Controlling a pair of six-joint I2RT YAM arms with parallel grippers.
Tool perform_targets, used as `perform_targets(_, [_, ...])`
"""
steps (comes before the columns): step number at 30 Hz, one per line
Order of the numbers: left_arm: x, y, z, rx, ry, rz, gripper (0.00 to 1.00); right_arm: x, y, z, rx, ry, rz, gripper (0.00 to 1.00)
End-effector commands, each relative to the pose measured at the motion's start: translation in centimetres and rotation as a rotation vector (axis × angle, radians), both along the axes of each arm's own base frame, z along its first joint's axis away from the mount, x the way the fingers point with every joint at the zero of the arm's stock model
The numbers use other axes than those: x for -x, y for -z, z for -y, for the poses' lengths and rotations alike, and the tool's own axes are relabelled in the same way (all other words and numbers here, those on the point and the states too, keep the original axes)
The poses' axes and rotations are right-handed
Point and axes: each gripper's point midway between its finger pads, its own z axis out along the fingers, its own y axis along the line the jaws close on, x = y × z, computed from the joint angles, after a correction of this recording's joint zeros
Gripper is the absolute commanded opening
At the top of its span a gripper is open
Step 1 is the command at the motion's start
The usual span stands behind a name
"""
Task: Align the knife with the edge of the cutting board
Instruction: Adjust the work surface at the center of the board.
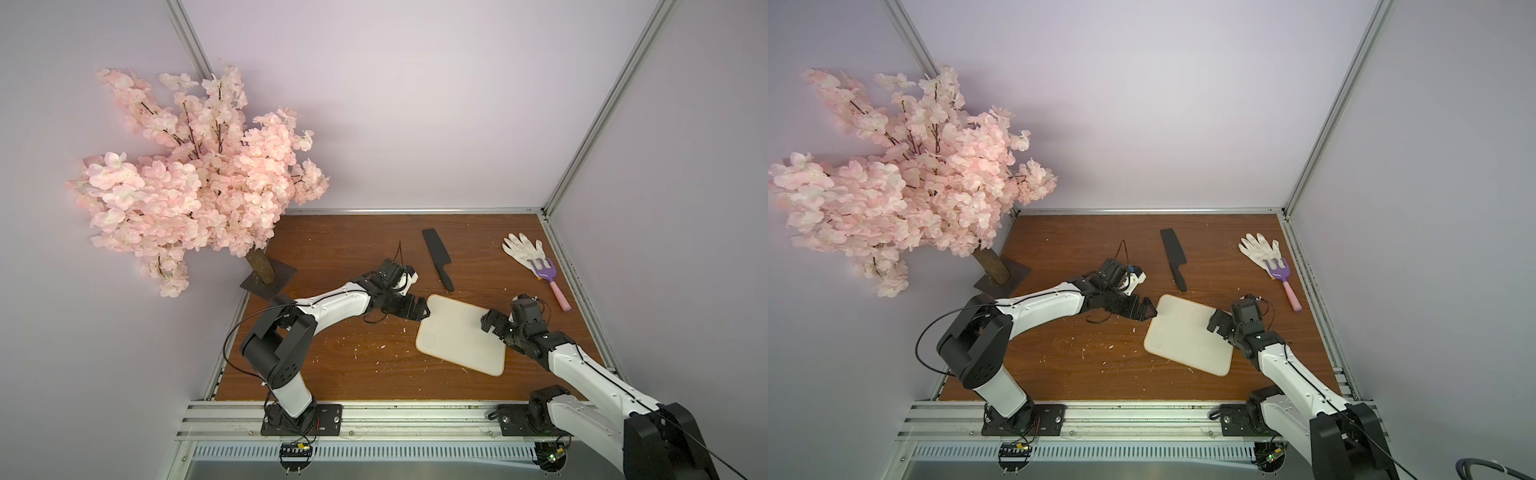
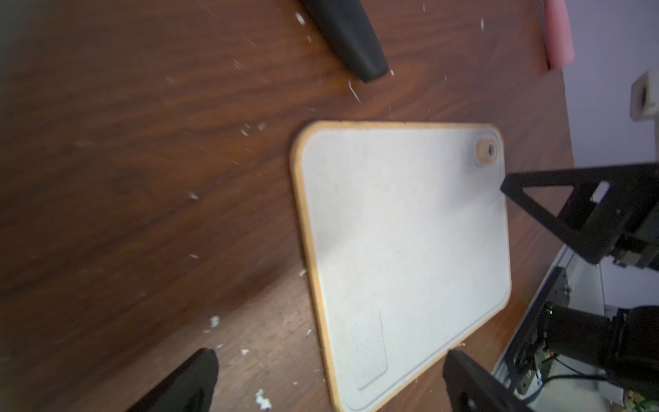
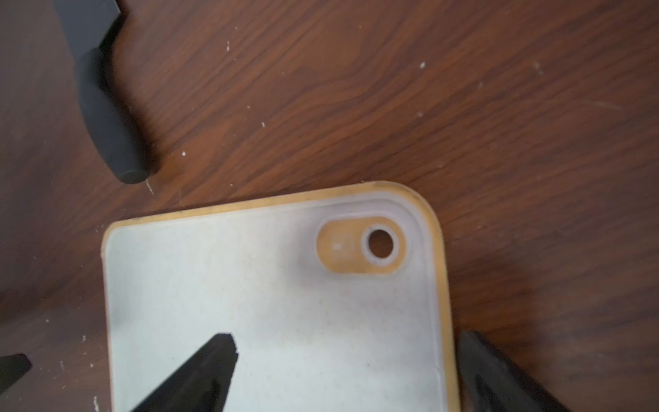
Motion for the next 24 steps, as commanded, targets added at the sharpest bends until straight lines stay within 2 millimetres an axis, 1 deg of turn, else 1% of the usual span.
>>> perform_targets(1, [-2.6,-2.3,-2.3,0.003,-0.109,0.078,1.00,0.9,0.9,-1.5,-0.039,-0.014,-0.049,0.99])
perform_targets(6, [-4.0,-3.7,-4.2,0.008,-0.184,0.126,1.00,1.0,0.6,-3.3,-0.036,-0.039,-0.036,0.99])
perform_targets(9, [-4.5,-3.9,-5.0,0.011,-0.213,0.132,1.00,1.2,0.6,-4.3,-0.035,-0.053,-0.036,0.99])
perform_targets(12, [-5.0,-3.8,-5.8,0.010,-0.244,0.129,1.00,2.0,0.8,-4.9,-0.035,-0.075,-0.052,0.99])
perform_targets(13, [-5.2,-3.8,-6.1,0.010,-0.255,0.128,1.00,2.4,1.0,-5.0,-0.035,-0.080,-0.061,0.99])
perform_targets(19, [-5.6,-4.0,-6.7,0.020,-0.278,0.124,1.00,4.3,0.5,-4.5,-0.037,-0.078,-0.063,0.99])
perform_targets(22, [-5.7,-4.1,-6.9,0.020,-0.284,0.124,1.00,5.4,0.9,-4.0,-0.026,-0.085,-0.085,0.99])
perform_targets(24, [-5.7,-4.1,-6.9,0.020,-0.285,0.125,1.00,6.1,1.4,-4.2,-0.042,-0.095,-0.100,0.99])
